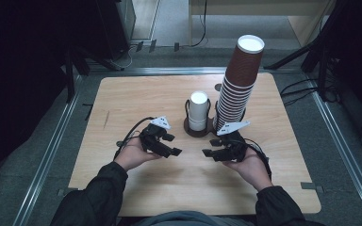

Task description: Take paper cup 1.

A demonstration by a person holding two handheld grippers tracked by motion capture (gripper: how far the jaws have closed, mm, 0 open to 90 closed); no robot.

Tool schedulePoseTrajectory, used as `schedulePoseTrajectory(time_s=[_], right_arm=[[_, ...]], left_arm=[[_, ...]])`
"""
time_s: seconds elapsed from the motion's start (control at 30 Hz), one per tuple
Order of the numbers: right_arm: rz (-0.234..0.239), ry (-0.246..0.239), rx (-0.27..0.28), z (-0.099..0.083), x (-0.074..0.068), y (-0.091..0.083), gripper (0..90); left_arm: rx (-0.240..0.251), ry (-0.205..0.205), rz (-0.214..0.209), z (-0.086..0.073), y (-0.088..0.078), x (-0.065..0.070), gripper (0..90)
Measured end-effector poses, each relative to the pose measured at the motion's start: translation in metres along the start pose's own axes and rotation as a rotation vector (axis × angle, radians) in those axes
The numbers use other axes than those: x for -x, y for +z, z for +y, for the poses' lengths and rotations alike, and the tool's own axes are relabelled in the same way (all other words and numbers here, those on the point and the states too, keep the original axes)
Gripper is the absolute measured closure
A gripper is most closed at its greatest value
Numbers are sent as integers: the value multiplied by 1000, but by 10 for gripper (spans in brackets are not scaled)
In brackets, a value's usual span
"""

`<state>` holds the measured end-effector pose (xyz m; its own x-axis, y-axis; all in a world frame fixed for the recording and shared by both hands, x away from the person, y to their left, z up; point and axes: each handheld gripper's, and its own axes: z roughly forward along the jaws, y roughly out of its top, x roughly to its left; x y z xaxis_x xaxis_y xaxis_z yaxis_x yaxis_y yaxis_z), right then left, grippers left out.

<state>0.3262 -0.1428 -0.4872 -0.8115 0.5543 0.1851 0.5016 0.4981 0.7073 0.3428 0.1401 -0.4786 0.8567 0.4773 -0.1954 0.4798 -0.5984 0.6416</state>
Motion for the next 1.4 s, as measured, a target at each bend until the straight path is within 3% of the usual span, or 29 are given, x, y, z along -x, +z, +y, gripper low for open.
schedulePoseTrajectory(time_s=[0.2,0.37,0.53,0.63,0.77,0.83,0.97,1.0,1.03,1.1,1.2,1.23,1.4], right_arm=[[-21,-16,1,-1,0,3,481],[-37,-27,2,-1,-3,7,511],[-76,-15,23,1,-3,10,534],[-100,11,51,4,-4,12,544],[-122,14,75,7,-4,15,571],[-135,42,100,9,-3,17,604],[-136,76,110,10,0,19,648],[-127,89,121,11,1,21,649],[-88,136,107,13,4,25,683],[-81,162,97,16,6,28,731],[-115,153,117,18,7,29,755],[-153,156,148,19,7,32,784],[-207,165,180,22,6,42,867]], left_arm=[[-4,-6,-22,8,-1,-7,241],[1,27,-27,19,-6,-12,177],[14,47,-5,41,-16,-23,180],[8,95,17,61,-24,-27,182],[7,105,35,72,-27,-35,182],[27,83,16,78,-27,-43,182],[2,114,25,88,-23,-47,182],[-8,119,24,91,-22,-48,181],[-16,132,24,98,-20,-51,181],[-14,147,19,105,-19,-53,176],[-19,148,14,113,-17,-54,170],[-28,172,22,121,-14,-52,169],[-31,202,20,137,-10,-55,165]])
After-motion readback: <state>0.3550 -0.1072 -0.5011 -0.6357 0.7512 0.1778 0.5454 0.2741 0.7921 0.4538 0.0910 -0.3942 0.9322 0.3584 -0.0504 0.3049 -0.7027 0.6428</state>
